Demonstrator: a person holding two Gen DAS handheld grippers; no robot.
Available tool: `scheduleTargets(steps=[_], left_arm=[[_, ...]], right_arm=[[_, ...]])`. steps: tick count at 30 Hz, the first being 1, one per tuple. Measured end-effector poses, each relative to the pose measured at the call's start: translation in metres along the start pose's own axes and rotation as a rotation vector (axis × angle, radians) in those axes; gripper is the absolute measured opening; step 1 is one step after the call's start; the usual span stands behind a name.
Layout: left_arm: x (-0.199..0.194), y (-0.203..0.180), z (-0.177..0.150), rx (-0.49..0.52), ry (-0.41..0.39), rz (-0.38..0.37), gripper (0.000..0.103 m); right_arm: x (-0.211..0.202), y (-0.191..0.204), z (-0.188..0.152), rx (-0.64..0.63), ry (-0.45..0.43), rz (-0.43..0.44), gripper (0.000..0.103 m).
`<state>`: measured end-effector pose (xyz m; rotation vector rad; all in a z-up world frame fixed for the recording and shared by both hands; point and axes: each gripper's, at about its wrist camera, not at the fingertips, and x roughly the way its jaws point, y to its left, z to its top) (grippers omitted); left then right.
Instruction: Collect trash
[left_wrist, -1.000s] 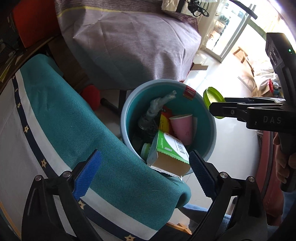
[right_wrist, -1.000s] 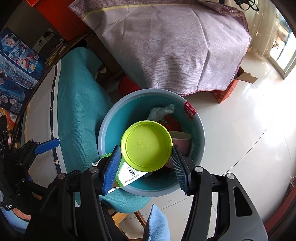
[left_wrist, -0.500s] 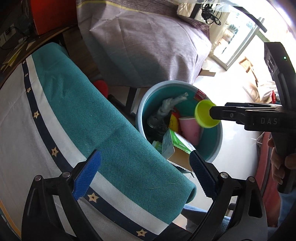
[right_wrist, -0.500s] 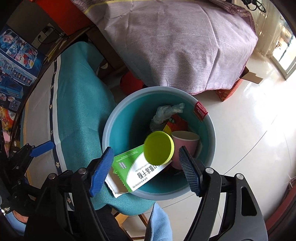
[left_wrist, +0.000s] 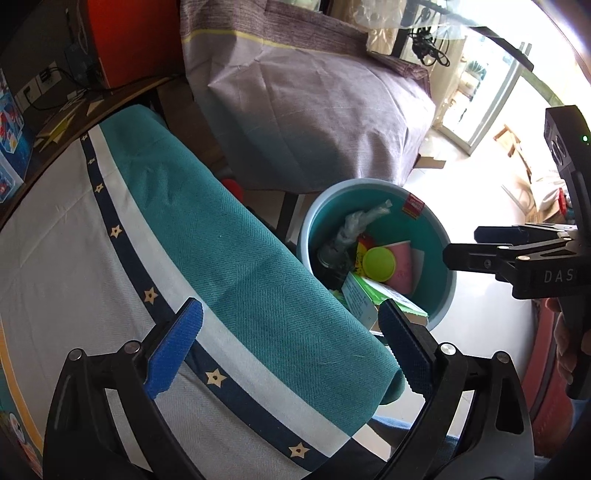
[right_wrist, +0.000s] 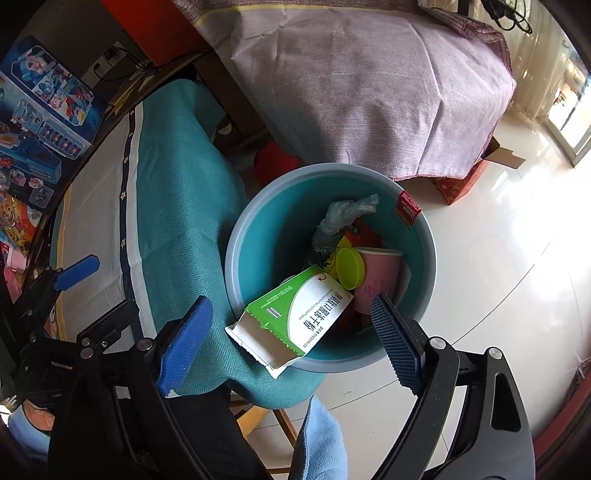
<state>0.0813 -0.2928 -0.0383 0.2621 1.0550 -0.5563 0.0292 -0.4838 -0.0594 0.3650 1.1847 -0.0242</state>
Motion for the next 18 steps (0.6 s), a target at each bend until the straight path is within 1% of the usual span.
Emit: scheduleTargets(steps=[2,3,5,8,11,16,18], left_arm=[[-0.01,0.003,-0.003,-0.006,-0.024,0.005,0.096],[-0.015,0.003,-0.005,-0.001,-0.036,0.018,0.096],[-0.027,0.004,-0.008,0.015,-0.069,0.068,0.096],[-0.044,0.004,-0.013,0.024,-0.093,0.091,0.096],[-0.055,0.005,-0.023,0.012,-0.104,0.102,0.096],[-0.064,0.011,-0.046,-0.026,-0.091,0.125,0.098],[-0.066,0.014,-0.056,-0.04,-0.083,0.145,0.099]], right_arm=[[-0.008,0.006,-0.005,-0.016,-0.021,0.006,0.087],[-0.012,0.009,-0.008,-0.026,-0.032,0.007,0.088],[-0.022,0.017,-0.014,-0.052,-0.059,0.001,0.09],[-0.035,0.03,-0.025,-0.099,-0.099,-0.01,0.093],[-0.046,0.045,-0.038,-0.159,-0.127,-0.019,0.096],[-0.056,0.07,-0.062,-0.265,-0.162,-0.05,0.096],[-0.058,0.075,-0.072,-0.284,-0.173,-0.051,0.096]])
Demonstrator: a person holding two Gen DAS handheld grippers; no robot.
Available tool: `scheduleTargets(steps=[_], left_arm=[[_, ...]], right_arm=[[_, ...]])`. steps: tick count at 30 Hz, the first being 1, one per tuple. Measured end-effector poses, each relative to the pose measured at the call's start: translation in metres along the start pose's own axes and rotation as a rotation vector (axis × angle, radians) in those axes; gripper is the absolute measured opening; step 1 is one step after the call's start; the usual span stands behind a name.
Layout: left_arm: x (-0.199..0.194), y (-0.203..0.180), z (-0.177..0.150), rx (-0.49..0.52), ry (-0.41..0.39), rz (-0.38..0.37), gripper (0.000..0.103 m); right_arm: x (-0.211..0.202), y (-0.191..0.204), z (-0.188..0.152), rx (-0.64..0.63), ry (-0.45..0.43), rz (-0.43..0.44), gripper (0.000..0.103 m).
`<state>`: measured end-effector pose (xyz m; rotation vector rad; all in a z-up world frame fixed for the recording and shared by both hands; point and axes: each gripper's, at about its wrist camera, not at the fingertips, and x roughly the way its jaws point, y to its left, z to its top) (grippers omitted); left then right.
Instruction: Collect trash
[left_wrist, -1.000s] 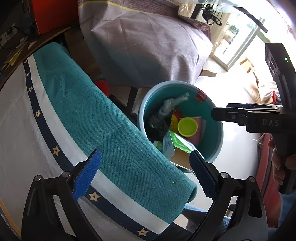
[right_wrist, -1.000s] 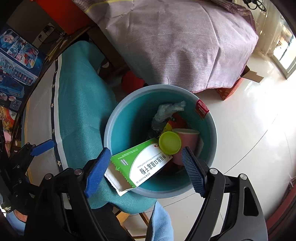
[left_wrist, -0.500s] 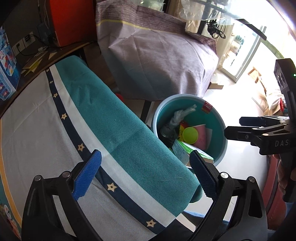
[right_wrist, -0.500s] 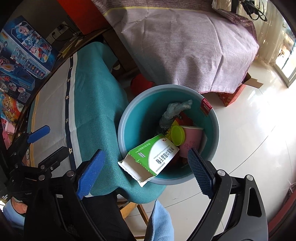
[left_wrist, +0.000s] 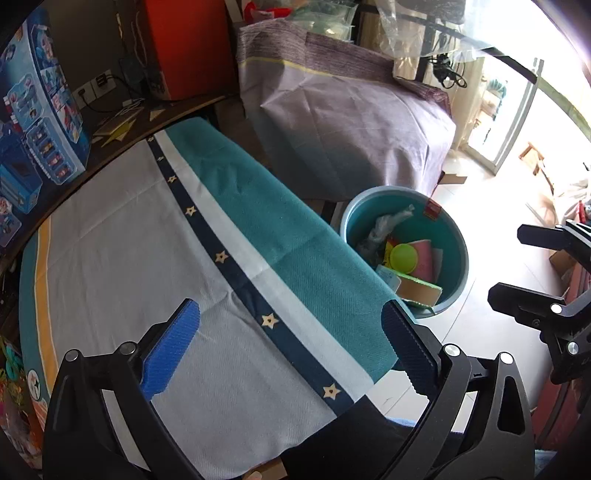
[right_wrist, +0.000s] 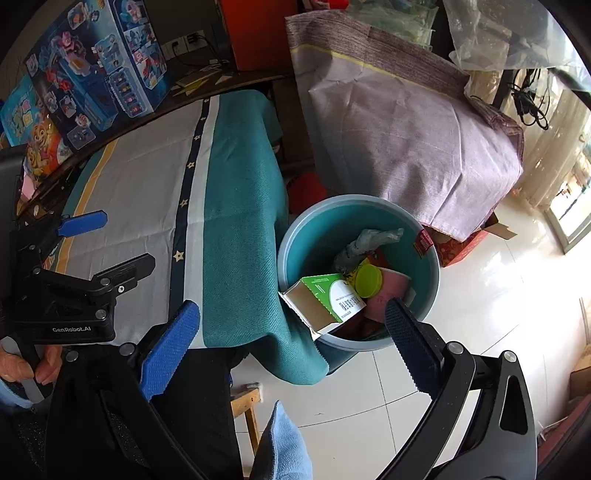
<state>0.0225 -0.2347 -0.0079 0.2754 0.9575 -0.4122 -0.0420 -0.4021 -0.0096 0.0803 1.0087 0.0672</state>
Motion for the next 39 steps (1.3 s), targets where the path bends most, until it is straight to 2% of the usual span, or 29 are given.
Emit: scheduleTargets(steps=[8,14,39], left_arm=[[-0.018,0.011,-0.036,-0.041,0.002,0.073,0.099],[-0.033,0.015,-0.05,-0.061,-0.007,0.061,0.099],[-0.015,0.022,-0.047,-0.078,0.022,0.058,0.099]], right_arm=[[-0.014,0.021,-0.031,-0.036,-0.036,-0.019,0.096],[-0.02,0.023,-0.043,-0.006,-0.043,-0.003,0.096],[0.005,0.021,-0.039,0.025,0.002,0.007,0.096]])
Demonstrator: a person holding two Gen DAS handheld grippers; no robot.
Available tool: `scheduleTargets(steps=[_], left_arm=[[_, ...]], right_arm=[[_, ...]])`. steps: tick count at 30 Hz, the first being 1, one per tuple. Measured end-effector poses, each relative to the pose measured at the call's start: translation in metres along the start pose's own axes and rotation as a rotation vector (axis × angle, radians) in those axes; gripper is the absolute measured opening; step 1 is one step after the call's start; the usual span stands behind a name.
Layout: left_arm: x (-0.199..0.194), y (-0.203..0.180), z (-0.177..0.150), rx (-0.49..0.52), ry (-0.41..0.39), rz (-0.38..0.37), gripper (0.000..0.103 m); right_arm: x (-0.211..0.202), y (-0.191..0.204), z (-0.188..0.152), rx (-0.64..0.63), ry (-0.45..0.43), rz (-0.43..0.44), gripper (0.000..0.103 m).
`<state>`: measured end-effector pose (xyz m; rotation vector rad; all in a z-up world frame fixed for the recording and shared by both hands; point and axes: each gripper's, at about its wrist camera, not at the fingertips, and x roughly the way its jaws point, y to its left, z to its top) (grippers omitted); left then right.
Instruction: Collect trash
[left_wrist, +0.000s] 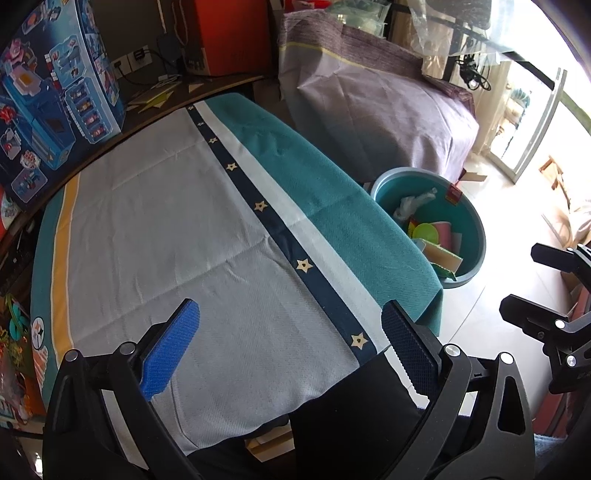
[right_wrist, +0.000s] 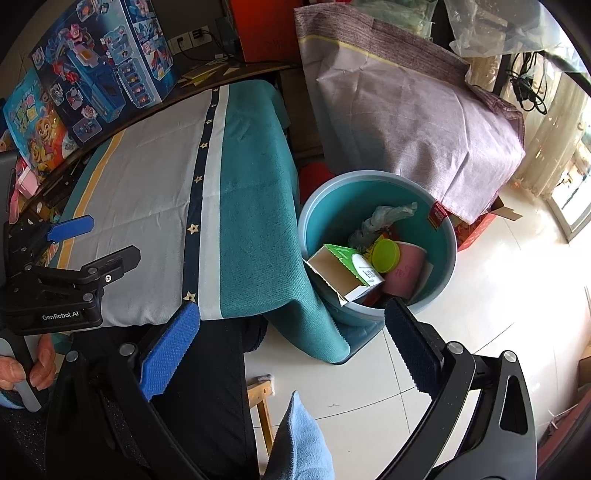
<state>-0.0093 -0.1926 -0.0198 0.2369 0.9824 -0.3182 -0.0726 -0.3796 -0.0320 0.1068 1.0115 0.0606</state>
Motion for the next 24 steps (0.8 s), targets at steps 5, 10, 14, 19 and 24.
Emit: scheduleTargets(steps=[5,10,14,19,24], left_arm=[[0.0019,-0.0028,-0.0017,0.011,-0.003,-0.023,0.099],[0.0028,-0.0019,-0.0028,0.009,-0.002,-0.023,0.099],[0.0025,-0.0005,-0.003,-0.001,-0.003,-0.021,0.099],[0.0008,0.0009,-0.0035,-0.007,-0.011,-0.017,0.099],[0.0001,0.0028,-0.0042,-0.017,-0.011,-0.016,0.099]], right_arm=[[0.0028,0.0018,0.0026,-0.004,0.006,-0.002,0.096],[0.0045,0.0036,0.0028,-0.011,0.01,-0.004,0.096],[0.0042,0.0036,0.0023,-0.011,0.009,-0.007,0.096],[0.0034,0.0054,0.0034,-0.019,0.006,-0.007,0.096],[0.0032,0.0073,0.0049,-0.025,0.006,-0.009,0.096]])
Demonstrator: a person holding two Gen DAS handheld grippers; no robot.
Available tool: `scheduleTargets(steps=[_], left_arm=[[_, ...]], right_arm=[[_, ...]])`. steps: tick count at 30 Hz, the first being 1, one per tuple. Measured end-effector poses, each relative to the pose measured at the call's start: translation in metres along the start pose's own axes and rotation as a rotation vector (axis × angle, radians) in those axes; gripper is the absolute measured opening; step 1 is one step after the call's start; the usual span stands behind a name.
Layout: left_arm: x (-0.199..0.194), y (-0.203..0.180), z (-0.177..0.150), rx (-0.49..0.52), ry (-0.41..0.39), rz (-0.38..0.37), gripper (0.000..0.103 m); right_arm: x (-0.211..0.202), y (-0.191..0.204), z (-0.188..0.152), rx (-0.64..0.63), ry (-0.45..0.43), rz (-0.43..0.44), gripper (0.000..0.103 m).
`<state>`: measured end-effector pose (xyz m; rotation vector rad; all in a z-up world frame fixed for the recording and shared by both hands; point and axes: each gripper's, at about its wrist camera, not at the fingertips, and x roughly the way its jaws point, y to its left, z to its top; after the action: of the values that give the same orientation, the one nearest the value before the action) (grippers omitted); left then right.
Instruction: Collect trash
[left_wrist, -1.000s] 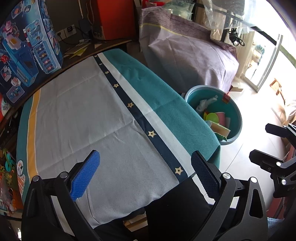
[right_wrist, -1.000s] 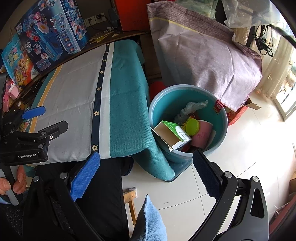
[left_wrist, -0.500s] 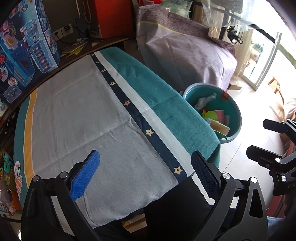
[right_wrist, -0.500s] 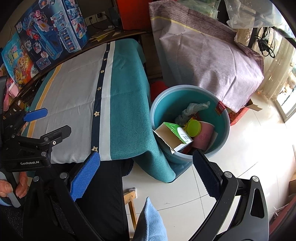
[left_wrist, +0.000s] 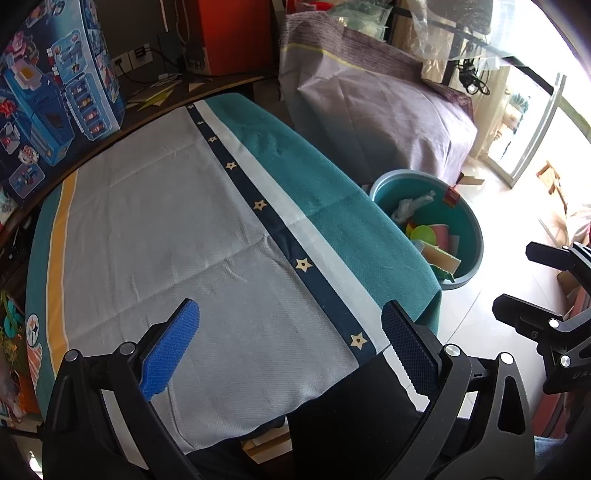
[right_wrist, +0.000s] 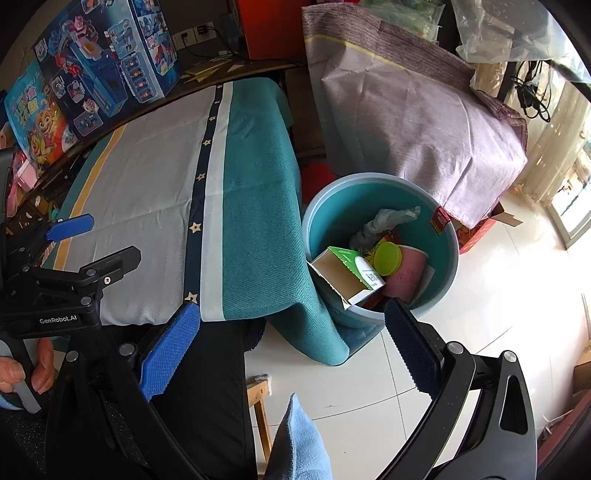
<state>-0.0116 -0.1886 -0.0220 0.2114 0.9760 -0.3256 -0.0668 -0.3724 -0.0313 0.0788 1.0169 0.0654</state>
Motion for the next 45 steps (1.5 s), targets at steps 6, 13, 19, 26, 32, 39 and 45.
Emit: scheduleTargets(steps=[6,13,19,26,32,39,45], left_arm=[[0.0,0.002,0.0,-0.005,-0.002,0.0,0.099],[0.0,0.007,0.001,-0.025,0.001,0.002,0.099],[0.001,0.008,0.001,-0.028,0.004,0.006,0.099],[0.002,0.01,0.001,-0.03,0.006,0.006,0.099],[0.003,0.011,0.001,-0.031,0.006,0.009,0.099],[0.003,0.012,0.001,-0.032,0.006,0.011,0.099],[0.003,0.014,0.001,-0.035,0.004,0.012,0.099]], right_arm=[[0.0,0.001,0.0,-0.003,0.0,-0.003,0.096],[0.0,0.001,0.0,-0.002,0.002,-0.004,0.096],[0.001,0.001,0.0,-0.002,0.004,-0.004,0.096],[0.003,0.001,0.0,-0.008,0.004,-0.008,0.096],[0.004,0.001,0.001,-0.01,0.005,-0.008,0.096],[0.004,0.003,0.003,-0.012,0.007,-0.01,0.096],[0.004,0.003,0.004,-0.013,0.006,-0.01,0.096]])
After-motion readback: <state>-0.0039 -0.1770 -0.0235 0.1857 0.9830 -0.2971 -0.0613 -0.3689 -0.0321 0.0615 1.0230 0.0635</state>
